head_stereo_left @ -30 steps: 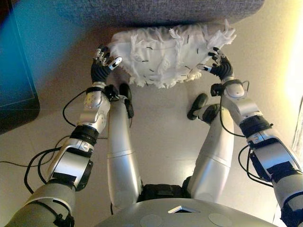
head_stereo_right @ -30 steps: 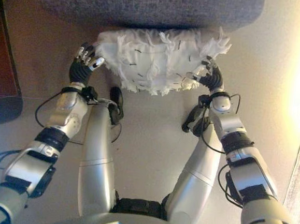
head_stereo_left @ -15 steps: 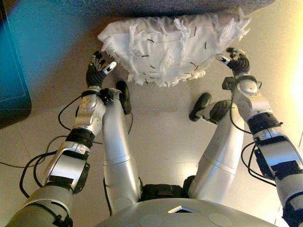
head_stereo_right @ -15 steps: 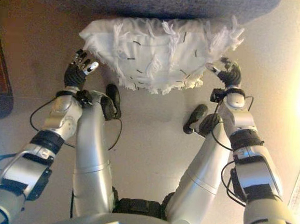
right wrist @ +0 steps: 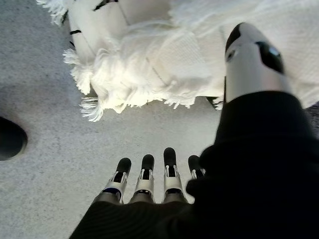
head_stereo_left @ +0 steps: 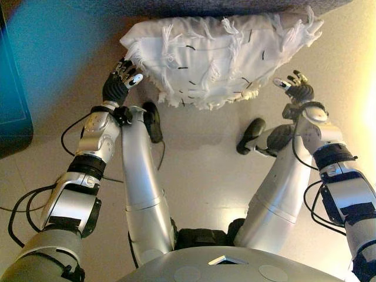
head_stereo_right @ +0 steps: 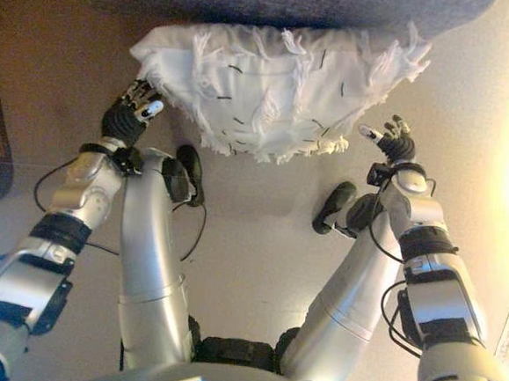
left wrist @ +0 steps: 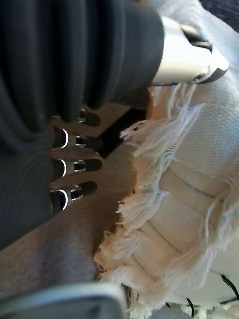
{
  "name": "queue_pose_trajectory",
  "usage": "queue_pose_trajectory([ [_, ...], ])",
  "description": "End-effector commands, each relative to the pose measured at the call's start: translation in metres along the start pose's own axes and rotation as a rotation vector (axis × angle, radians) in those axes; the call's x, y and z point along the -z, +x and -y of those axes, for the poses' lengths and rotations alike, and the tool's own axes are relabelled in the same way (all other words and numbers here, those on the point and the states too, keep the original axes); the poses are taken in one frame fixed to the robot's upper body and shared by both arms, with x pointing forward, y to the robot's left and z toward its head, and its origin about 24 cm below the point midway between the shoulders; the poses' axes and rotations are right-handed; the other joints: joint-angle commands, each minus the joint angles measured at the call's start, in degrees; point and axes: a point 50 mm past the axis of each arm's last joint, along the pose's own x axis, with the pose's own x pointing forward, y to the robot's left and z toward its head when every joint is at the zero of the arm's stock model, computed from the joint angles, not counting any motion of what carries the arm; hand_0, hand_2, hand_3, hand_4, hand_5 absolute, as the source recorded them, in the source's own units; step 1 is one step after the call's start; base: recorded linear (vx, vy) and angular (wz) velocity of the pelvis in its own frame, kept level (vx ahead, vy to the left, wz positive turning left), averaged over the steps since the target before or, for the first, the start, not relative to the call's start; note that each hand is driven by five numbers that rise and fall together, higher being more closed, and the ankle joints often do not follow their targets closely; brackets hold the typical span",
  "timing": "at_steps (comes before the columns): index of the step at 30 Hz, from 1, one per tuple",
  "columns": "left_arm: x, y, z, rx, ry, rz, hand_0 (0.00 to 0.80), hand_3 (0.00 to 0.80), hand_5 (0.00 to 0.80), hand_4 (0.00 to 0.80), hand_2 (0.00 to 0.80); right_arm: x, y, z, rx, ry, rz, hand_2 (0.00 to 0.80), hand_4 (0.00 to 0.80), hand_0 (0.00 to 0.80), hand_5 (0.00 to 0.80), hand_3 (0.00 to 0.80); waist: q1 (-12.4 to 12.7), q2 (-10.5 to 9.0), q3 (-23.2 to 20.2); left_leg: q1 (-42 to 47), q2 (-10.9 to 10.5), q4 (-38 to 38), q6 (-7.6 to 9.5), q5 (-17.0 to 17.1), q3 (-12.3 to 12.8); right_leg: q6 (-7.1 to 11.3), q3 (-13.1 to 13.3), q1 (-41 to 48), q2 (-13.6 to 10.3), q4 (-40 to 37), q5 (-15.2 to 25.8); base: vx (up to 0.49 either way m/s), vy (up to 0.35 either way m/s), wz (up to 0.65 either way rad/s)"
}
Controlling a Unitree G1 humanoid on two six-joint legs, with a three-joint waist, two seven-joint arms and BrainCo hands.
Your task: Pick up the cushion and take it to the sofa
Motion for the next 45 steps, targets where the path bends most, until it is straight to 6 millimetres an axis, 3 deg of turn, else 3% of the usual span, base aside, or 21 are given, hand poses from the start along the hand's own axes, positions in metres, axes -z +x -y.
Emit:
queue_pose_trajectory([
  [1,0.013,0.001,0.032,0.143,-0.075,-0.043,0.000,0.000,0.000,0.000,0.000,0.001,-0.004,0.010,-0.035,-0.037,0.032,0.000,0.000,0.000,0.000,0.000,-1.22,0.84,-0.38,0.81,2.39,1.23,4.42,-5.34,3.18,-2.15,2.27,1.60,-0.68,-2.47,1.33,0.000,0.000,0.00],
  [7,0.018,0.000,0.036,0.194,-0.059,-0.106,0.000,0.000,0.000,0.000,0.000,-0.019,-0.009,-0.018,-0.219,-0.110,0.127,0.000,0.000,0.000,0.000,0.000,-1.57,-0.08,-0.38,0.75,3.28,3.44,4.22,-5.85,3.10,-2.29,4.13,0.81,-1.23,-0.21,1.18,0.013,0.005,-0.03],
  [14,0.016,0.005,0.045,0.241,-0.074,-0.134,0.000,0.000,0.000,0.000,0.000,-0.026,-0.009,-0.039,-0.302,-0.147,0.138,0.000,0.000,0.000,0.000,0.000,-1.54,-0.51,-0.38,0.71,4.07,7.28,4.11,-6.90,2.44,-2.40,6.89,-0.38,-2.17,3.81,0.75,0.047,0.000,0.06],
  [24,0.006,0.013,0.092,0.411,-0.092,-0.126,0.000,0.000,0.000,0.000,0.000,-0.033,-0.013,-0.077,-0.387,-0.122,0.143,0.000,0.000,0.000,0.000,0.000,-1.74,-0.27,-0.38,0.71,4.33,12.54,4.60,-8.32,0.23,-2.86,10.11,-0.44,-2.95,8.13,0.09,0.046,-0.014,0.09],
  [30,0.018,0.006,0.106,0.440,-0.123,-0.156,0.000,0.000,0.000,0.000,0.000,-0.024,-0.019,-0.088,-0.419,-0.108,0.118,0.000,0.000,0.000,0.000,0.000,-1.83,0.02,-0.38,0.71,4.26,16.00,4.98,-9.25,-0.82,-3.56,12.05,-0.46,-3.36,11.38,-0.60,0.048,-0.015,0.12],
  [31,0.020,0.003,0.112,0.464,-0.129,-0.156,0.000,0.000,0.000,0.000,0.000,-0.020,-0.021,-0.092,-0.432,-0.105,0.112,0.311,0.311,0.311,0.311,0.311,-1.82,0.10,-0.38,0.71,4.15,16.66,4.98,-9.37,-1.19,-3.63,12.41,-0.46,-3.38,12.07,-0.74,0.051,-0.018,0.11],
  [32,0.022,0.001,0.115,0.482,-0.132,-0.158,0.000,0.000,0.000,0.000,0.000,-0.018,-0.022,-0.095,-0.438,-0.100,0.110,0.706,0.706,0.706,0.706,0.706,-1.81,0.10,-0.38,0.71,4.05,17.10,4.91,-9.43,-1.35,-3.68,12.67,-0.45,-3.39,12.41,-0.77,0.059,-0.020,0.11],
  [33,0.024,-0.001,0.118,0.499,-0.134,-0.159,0.213,0.213,0.213,0.213,0.213,-0.016,-0.024,-0.096,-0.447,-0.091,0.109,0.800,0.800,0.800,0.800,0.800,-1.79,0.12,-0.38,0.71,4.00,17.39,4.88,-9.44,-1.49,-3.71,12.85,-0.45,-3.39,12.67,-0.76,0.051,-0.017,0.04],
  [34,0.024,-0.002,0.122,0.511,-0.134,-0.162,0.574,0.574,0.574,0.574,0.574,-0.014,-0.025,-0.098,-0.451,-0.080,0.106,0.800,0.800,0.800,0.800,0.800,-1.79,0.18,-0.38,0.71,3.88,17.57,4.86,-9.36,-1.69,-3.76,12.99,-0.45,-3.39,12.85,-0.62,0.051,-0.017,0.03],
  [35,0.025,-0.003,0.125,0.524,-0.136,-0.161,0.800,0.800,0.800,0.800,0.800,-0.012,-0.026,-0.099,-0.454,-0.070,0.103,0.800,0.800,0.800,0.800,0.800,-1.81,0.19,-0.38,0.71,3.78,17.79,4.88,-9.34,-1.89,-3.79,13.17,-0.45,-3.43,13.00,-0.51,0.050,-0.017,0.03],
  [39,0.029,-0.008,0.134,0.532,-0.119,-0.162,0.800,0.800,0.800,0.800,0.800,-0.004,-0.030,-0.104,-0.460,-0.031,0.094,0.800,0.800,0.800,0.800,0.800,-1.89,0.21,-0.38,0.71,3.44,18.57,4.69,-8.96,-2.63,-3.91,13.86,-0.44,-3.21,13.52,-0.05,0.038,-0.004,0.05],
  [45,0.034,-0.010,0.132,0.502,-0.107,-0.159,0.800,0.800,0.800,0.800,0.800,0.002,-0.035,-0.107,-0.501,0.006,0.108,0.800,0.800,0.800,0.800,0.800,-1.97,0.35,-0.38,0.71,3.34,18.11,4.02,-7.69,-3.63,-3.81,14.05,-0.39,-2.85,12.59,1.48,0.006,0.004,-0.02],
])
